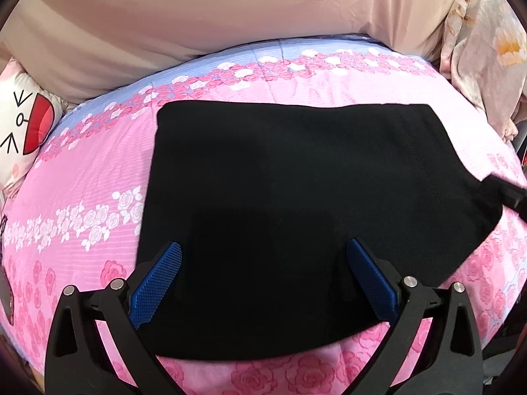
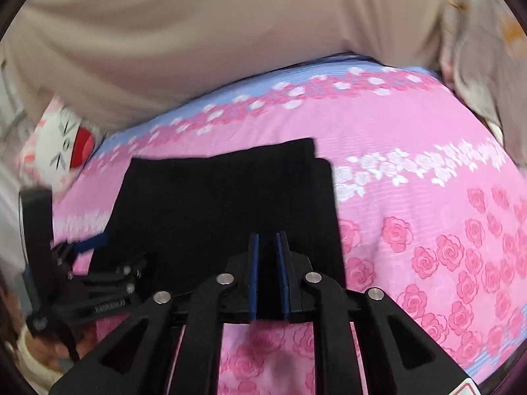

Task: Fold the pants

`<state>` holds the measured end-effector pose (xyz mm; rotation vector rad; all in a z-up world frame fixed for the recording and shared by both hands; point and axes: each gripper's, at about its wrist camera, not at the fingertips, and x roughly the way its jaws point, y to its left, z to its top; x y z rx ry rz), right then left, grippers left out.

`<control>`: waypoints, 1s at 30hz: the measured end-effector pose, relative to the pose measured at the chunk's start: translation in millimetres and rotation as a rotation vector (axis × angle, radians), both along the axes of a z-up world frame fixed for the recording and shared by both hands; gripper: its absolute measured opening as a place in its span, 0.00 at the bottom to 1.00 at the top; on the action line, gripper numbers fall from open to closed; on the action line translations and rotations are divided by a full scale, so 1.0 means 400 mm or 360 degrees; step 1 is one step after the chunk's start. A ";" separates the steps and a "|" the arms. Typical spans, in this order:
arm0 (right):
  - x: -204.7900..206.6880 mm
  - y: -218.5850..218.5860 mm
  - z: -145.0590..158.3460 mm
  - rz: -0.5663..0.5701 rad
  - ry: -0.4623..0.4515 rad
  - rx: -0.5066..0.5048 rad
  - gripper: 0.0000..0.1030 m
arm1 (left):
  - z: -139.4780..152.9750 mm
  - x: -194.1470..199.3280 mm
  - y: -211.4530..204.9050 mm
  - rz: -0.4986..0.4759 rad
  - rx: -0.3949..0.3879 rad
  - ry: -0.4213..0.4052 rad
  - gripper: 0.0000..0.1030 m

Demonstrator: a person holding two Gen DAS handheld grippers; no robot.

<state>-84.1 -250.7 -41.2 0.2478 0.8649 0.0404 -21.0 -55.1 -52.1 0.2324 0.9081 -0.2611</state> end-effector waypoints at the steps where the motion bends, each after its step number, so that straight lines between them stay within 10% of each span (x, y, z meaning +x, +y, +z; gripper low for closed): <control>1: 0.011 -0.005 -0.031 -0.0016 0.0066 -0.0055 0.14 | 0.005 -0.001 0.011 0.0019 -0.0006 -0.0006 0.95; 5: 0.012 -0.020 0.011 -0.0094 0.0008 0.0089 0.18 | 0.025 0.008 0.083 0.0120 -0.0014 -0.0018 0.95; 11: 0.203 0.206 0.136 0.0359 -0.0142 0.0089 0.21 | 0.049 0.035 0.223 0.0302 -0.0114 0.0003 0.95; 21: 0.627 0.513 -0.077 0.0690 0.0130 -0.0023 0.15 | 0.021 0.047 0.340 0.0437 -0.0121 0.0060 0.95; 30: 0.365 0.294 0.047 0.0414 -0.0046 -0.0019 0.19 | 0.023 0.055 0.322 0.0336 -0.0171 0.0067 0.95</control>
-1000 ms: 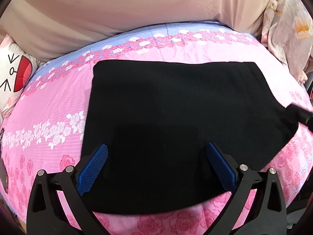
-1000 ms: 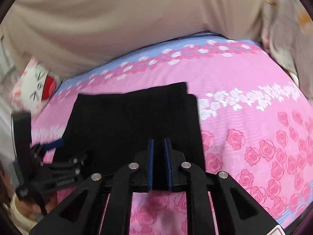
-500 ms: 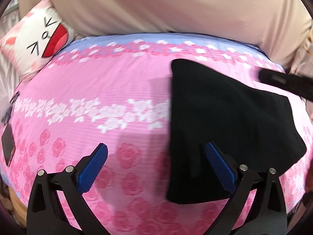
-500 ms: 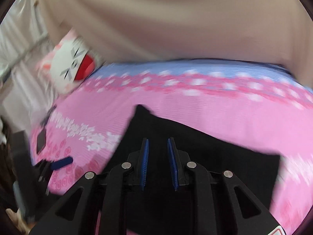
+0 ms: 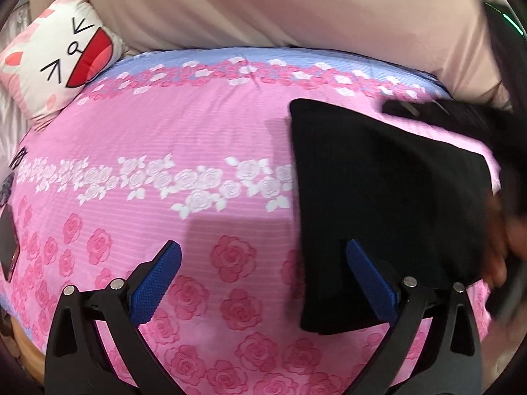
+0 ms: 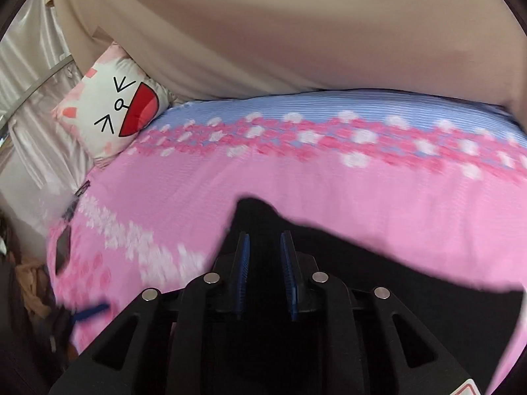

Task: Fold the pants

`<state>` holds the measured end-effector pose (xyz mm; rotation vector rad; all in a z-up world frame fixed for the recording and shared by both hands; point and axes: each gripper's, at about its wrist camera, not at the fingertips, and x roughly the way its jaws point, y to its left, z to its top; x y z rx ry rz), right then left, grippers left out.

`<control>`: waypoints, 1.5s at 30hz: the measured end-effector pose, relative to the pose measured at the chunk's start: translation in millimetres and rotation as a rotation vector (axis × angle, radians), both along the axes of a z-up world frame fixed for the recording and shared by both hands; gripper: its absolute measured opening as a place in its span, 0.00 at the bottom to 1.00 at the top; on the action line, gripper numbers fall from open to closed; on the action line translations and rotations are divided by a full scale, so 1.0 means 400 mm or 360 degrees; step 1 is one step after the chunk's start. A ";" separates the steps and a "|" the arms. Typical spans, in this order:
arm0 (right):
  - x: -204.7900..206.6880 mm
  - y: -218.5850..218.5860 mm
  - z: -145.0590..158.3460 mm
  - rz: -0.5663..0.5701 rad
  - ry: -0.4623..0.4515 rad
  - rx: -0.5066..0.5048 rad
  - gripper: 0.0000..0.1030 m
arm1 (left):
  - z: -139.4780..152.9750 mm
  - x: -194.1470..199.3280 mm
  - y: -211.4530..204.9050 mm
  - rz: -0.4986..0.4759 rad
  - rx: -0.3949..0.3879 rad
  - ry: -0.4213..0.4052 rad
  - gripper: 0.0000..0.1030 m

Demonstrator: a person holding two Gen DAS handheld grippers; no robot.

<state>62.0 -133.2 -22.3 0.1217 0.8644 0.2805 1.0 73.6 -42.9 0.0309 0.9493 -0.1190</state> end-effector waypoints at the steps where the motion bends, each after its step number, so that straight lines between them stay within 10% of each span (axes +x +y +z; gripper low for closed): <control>1: -0.009 -0.048 -0.020 -0.0096 0.0027 -0.0073 0.19 | -0.001 0.002 -0.010 -0.0015 -0.0004 -0.0001 0.95; 3: -0.031 -0.199 -0.072 -0.0421 0.0092 -0.0218 0.00 | -0.005 0.009 -0.043 -0.0065 0.0006 0.0007 0.95; 5: -0.090 -0.338 -0.076 -0.0536 0.0130 0.0180 0.00 | -0.005 0.012 -0.074 -0.0103 0.0018 0.0012 0.95; 7: -0.171 -0.398 -0.031 -0.0776 0.0063 0.0082 0.16 | 0.002 0.007 -0.107 -0.0138 0.0051 -0.0010 0.95; 11: -0.298 -0.382 0.034 -0.0632 -0.0030 0.0155 0.17 | 0.005 -0.003 -0.164 -0.0180 0.0102 -0.0031 0.95; 15: -0.370 -0.287 0.002 -0.0411 0.0037 0.0045 0.56 | 0.001 -0.011 -0.209 -0.0203 0.0129 -0.0024 0.95; 20: -0.377 -0.274 -0.062 -0.0488 0.0077 -0.0070 0.57 | -0.012 -0.021 -0.252 -0.0206 0.0201 -0.0013 0.95; 22: -0.372 -0.293 -0.092 -0.0460 0.0093 0.0045 0.53 | -0.016 -0.023 -0.261 -0.0201 0.0217 -0.0013 0.95; 25: -0.390 -0.314 -0.077 -0.0457 0.0065 0.0104 0.22 | -0.020 -0.019 -0.273 -0.0183 0.0239 -0.0008 0.95; 31: -0.397 -0.345 -0.097 -0.0483 0.0082 -0.0001 0.16 | -0.022 -0.019 -0.292 -0.0181 0.0268 -0.0017 0.96; 34: -0.413 -0.361 -0.083 -0.0531 0.0046 0.0136 0.23 | -0.027 -0.017 -0.300 -0.0184 0.0295 -0.0029 0.96; 39: -0.432 -0.377 -0.037 -0.0612 -0.0033 0.0178 0.69 | 0.001 -0.012 -0.237 -0.0118 0.0163 -0.0038 0.95; 45: -0.399 -0.392 -0.115 -0.0586 0.0148 0.0346 0.72 | -0.040 0.019 -0.078 0.0042 -0.0128 0.0138 0.95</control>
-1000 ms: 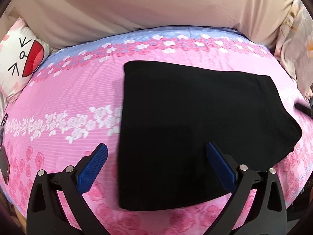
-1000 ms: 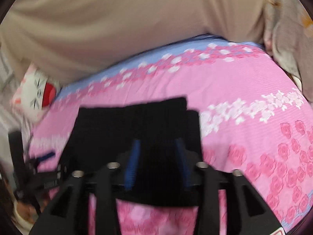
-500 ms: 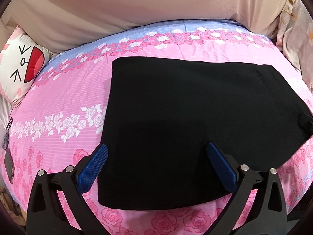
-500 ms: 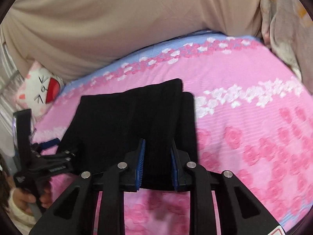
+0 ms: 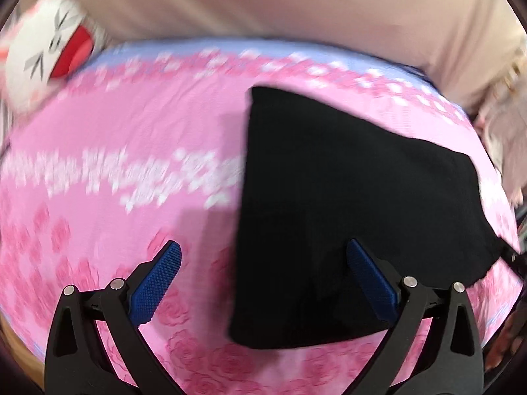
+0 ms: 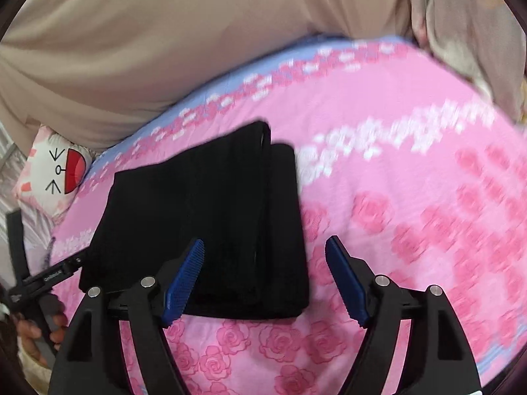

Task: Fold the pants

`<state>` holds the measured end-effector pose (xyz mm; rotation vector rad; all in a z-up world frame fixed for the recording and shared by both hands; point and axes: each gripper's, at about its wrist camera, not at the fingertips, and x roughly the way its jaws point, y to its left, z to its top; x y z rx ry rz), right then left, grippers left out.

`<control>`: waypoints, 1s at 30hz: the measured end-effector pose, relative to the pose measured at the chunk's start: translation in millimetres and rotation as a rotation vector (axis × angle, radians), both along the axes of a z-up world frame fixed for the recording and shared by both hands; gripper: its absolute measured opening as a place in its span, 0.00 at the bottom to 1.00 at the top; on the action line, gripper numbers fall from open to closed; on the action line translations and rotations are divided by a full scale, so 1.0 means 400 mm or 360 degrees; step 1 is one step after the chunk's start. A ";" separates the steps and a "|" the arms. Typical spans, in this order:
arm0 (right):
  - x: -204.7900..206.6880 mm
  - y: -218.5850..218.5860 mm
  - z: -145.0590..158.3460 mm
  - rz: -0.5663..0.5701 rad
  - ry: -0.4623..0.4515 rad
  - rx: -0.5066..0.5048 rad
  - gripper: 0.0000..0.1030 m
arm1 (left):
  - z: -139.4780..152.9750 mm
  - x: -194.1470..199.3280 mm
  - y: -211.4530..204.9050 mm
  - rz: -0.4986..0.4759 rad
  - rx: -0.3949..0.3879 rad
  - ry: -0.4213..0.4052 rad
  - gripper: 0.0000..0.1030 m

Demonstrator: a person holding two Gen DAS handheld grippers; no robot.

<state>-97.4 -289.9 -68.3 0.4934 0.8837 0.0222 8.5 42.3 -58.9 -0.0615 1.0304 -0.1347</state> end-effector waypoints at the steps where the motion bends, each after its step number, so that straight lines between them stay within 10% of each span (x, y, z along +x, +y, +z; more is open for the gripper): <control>1: 0.008 -0.001 -0.016 0.0012 0.0029 0.0046 0.72 | -0.014 0.001 0.012 0.0002 -0.0070 0.0038 0.95; 7: 0.019 0.013 -0.034 -0.0005 -0.0006 0.0131 0.58 | -0.048 0.017 0.015 -0.0090 -0.0357 0.0084 0.92; 9: 0.026 0.012 -0.025 0.0008 -0.0010 0.0163 0.44 | -0.046 0.033 0.011 -0.0199 -0.0526 0.0098 0.61; 14: 0.028 0.021 0.024 0.0025 -0.0084 0.0221 0.37 | -0.005 0.070 0.033 -0.0255 -0.0643 0.0144 0.22; 20: -0.032 0.090 0.146 0.0171 -0.0206 0.0201 0.35 | 0.160 -0.006 0.104 -0.0305 -0.0560 -0.0017 0.18; 24: -0.045 0.100 0.000 0.0131 0.0081 0.0091 0.50 | 0.087 -0.067 0.119 -0.0251 -0.0389 0.0124 0.28; 27: -0.074 0.064 0.003 0.0013 0.0025 0.0211 0.54 | 0.025 -0.103 0.122 -0.0154 -0.0297 0.0094 0.46; 30: -0.094 0.106 0.166 -0.0046 -0.0281 -0.0205 0.54 | 0.095 -0.122 0.112 -0.0126 -0.0209 -0.0060 0.44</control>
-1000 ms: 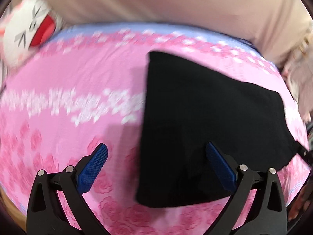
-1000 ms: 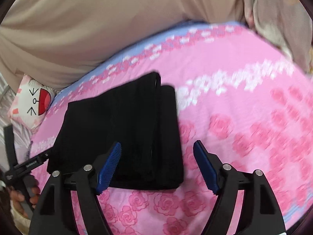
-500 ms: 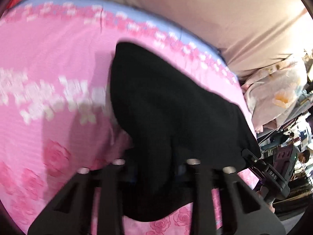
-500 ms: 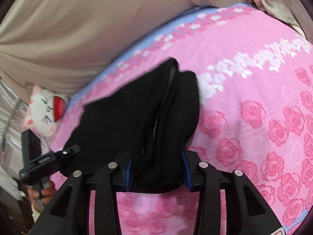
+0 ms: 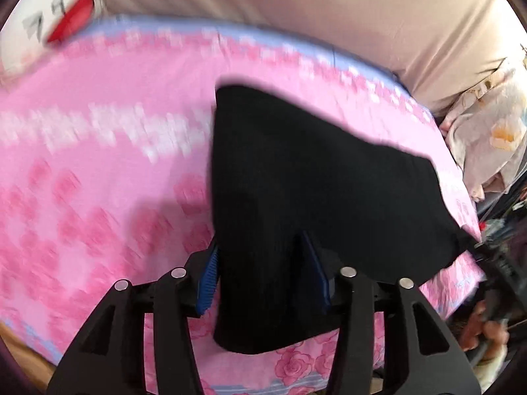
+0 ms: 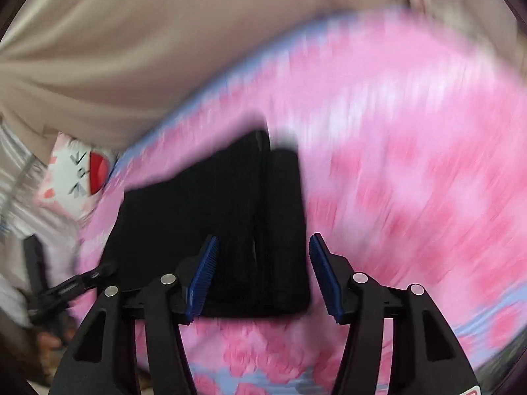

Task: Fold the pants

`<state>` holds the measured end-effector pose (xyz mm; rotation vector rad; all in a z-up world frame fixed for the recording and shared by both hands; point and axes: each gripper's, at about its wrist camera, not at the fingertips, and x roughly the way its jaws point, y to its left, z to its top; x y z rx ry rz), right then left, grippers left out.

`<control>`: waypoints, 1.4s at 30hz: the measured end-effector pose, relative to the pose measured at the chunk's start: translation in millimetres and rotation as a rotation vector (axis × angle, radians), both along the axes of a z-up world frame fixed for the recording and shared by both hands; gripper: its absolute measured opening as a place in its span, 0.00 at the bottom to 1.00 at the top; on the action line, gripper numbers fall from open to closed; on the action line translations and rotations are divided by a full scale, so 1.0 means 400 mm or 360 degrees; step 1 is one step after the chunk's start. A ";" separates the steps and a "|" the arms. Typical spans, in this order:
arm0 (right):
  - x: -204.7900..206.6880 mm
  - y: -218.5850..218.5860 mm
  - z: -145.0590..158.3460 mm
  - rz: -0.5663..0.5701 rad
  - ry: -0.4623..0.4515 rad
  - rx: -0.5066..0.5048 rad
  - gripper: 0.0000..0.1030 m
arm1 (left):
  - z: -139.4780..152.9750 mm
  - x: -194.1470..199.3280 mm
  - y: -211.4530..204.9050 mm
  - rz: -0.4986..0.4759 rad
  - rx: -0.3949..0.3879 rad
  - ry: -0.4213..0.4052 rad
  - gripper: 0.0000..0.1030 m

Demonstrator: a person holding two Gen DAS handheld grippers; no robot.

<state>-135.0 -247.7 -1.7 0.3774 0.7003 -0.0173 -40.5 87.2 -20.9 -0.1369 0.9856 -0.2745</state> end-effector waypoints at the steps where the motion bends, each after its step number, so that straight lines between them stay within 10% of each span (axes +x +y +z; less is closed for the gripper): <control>1: 0.005 0.023 0.032 0.0035 -0.0048 -0.0062 0.54 | 0.034 -0.006 -0.007 0.0016 0.0037 -0.0094 0.44; 6: 0.174 0.186 0.050 0.0450 -0.0030 -0.0088 0.06 | 0.097 0.017 -0.078 0.0017 0.0199 -0.0334 0.72; 11: 0.358 0.171 -0.125 0.0273 0.0254 -0.0371 0.00 | 0.024 0.067 -0.165 0.0001 0.0428 -0.0333 0.83; 17: 0.289 0.062 -0.084 0.0161 0.0157 -0.0008 0.06 | -0.032 0.083 -0.152 0.0029 0.0429 -0.0232 0.86; 21: 0.243 0.069 -0.142 0.0173 0.0279 -0.0227 0.00 | -0.036 0.084 -0.159 0.0010 0.0447 -0.0234 0.87; 24: 0.182 0.022 -0.134 0.0135 0.0247 -0.0020 0.01 | -0.042 0.084 -0.171 -0.0006 0.0474 -0.0235 0.87; 31: 0.092 0.058 -0.144 0.0291 0.0298 -0.0199 0.03 | -0.049 0.078 -0.178 0.0005 0.0505 -0.0233 0.88; 35: 0.054 -0.005 -0.133 0.0199 0.0238 0.0030 0.03 | -0.054 0.072 -0.182 0.0004 0.0523 -0.0228 0.90; 42: 0.047 0.032 -0.144 0.0291 0.0292 -0.0066 0.08 | -0.042 0.037 -0.191 -0.0010 0.0531 -0.0220 0.90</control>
